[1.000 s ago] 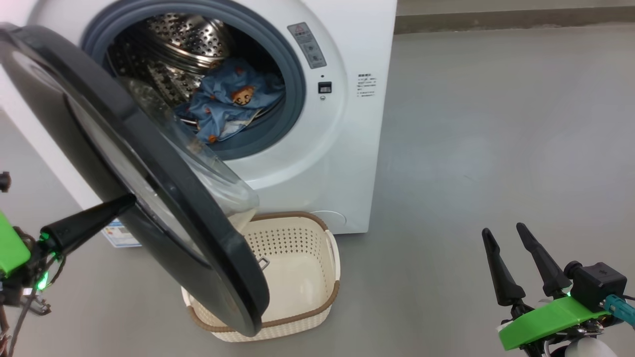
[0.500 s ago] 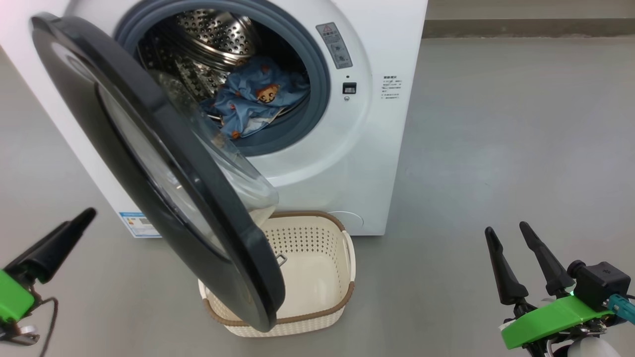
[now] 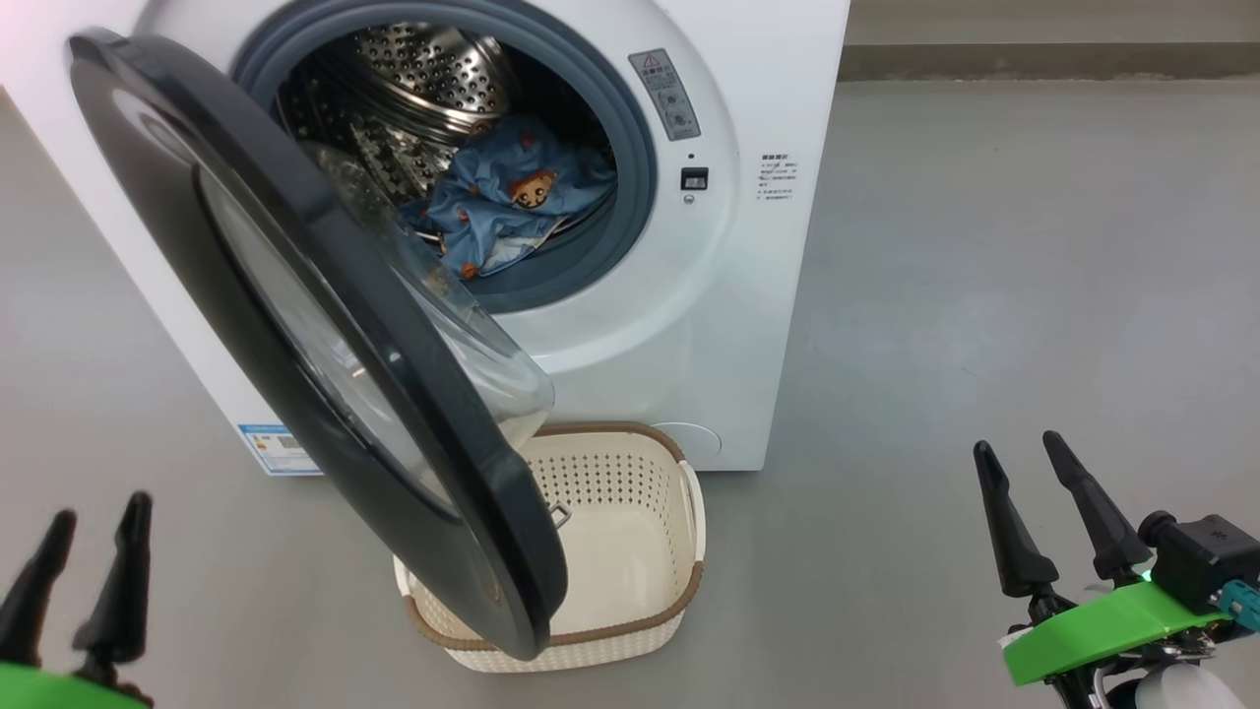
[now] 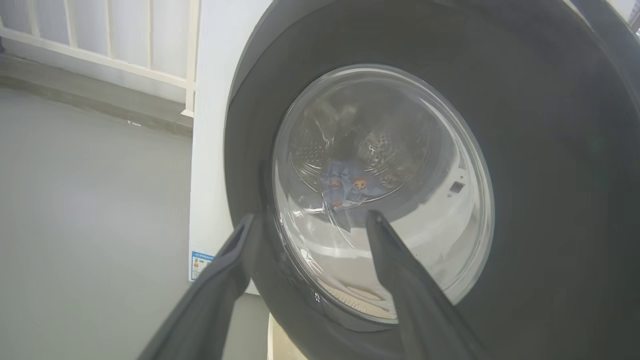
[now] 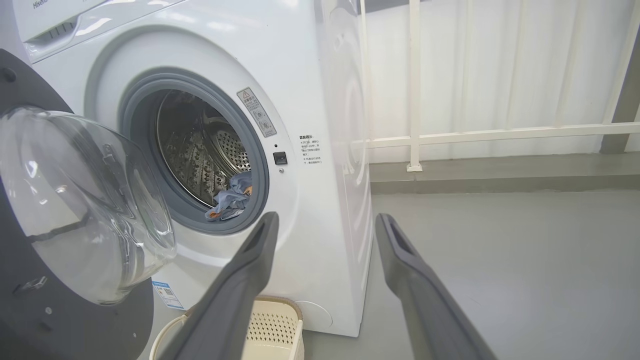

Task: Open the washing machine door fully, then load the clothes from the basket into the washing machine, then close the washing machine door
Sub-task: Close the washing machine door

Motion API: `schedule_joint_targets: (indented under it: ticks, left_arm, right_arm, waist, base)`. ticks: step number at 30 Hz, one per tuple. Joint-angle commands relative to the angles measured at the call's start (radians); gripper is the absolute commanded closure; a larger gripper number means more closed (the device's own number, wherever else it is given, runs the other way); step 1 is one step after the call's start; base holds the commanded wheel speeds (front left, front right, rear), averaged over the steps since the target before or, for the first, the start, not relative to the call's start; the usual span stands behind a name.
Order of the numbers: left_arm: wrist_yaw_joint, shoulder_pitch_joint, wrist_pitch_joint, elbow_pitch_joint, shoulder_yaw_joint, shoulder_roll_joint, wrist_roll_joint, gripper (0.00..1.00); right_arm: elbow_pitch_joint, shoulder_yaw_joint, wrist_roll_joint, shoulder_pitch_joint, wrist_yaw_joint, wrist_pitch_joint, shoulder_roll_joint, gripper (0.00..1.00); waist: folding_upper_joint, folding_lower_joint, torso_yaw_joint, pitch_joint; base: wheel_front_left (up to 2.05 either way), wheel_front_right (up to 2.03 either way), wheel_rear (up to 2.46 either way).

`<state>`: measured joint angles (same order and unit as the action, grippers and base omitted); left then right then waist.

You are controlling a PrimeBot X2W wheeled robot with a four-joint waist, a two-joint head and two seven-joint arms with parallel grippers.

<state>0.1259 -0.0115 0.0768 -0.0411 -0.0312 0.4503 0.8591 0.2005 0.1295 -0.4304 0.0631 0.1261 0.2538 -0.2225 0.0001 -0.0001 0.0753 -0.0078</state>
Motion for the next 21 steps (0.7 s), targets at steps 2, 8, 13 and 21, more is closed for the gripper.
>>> schedule_joint_targets:
  ticks: [2,8,13,21]
  left_arm:
    - [0.005,-0.01,-0.112,-0.022,-0.009,0.046,-0.034,0.0]
    - [0.005,-0.002,-0.314,-0.132,0.078,0.046,-0.122,0.0]
    - [0.005,0.003,-0.337,-0.166,0.09,0.036,-0.214,0.0]
    - [0.005,0.02,-0.338,-0.145,0.038,-0.042,-0.267,0.0]
  right_arm:
    - [-0.031,0.014,0.011,0.011,0.005,0.008,-0.021,0.0]
    - [-0.049,-0.001,0.017,0.003,0.005,0.008,-0.024,0.0]
    - [-0.06,-0.01,0.022,-0.003,0.005,0.008,-0.02,0.0]
    - [-0.06,-0.009,0.021,-0.009,0.005,0.008,-0.019,0.0]
  waist:
    - [-0.0001,0.0001,0.002,-0.001]
    - [-0.0001,0.0001,0.01,-0.002]
    - [-0.0001,0.0001,0.012,0.001]
    - [-0.0001,0.0001,0.014,-0.002]
  base:
    - [0.0,0.0,0.0]
    - [0.0,0.0,0.0]
    - [0.0,0.0,0.0]
    - [0.0,0.0,0.0]
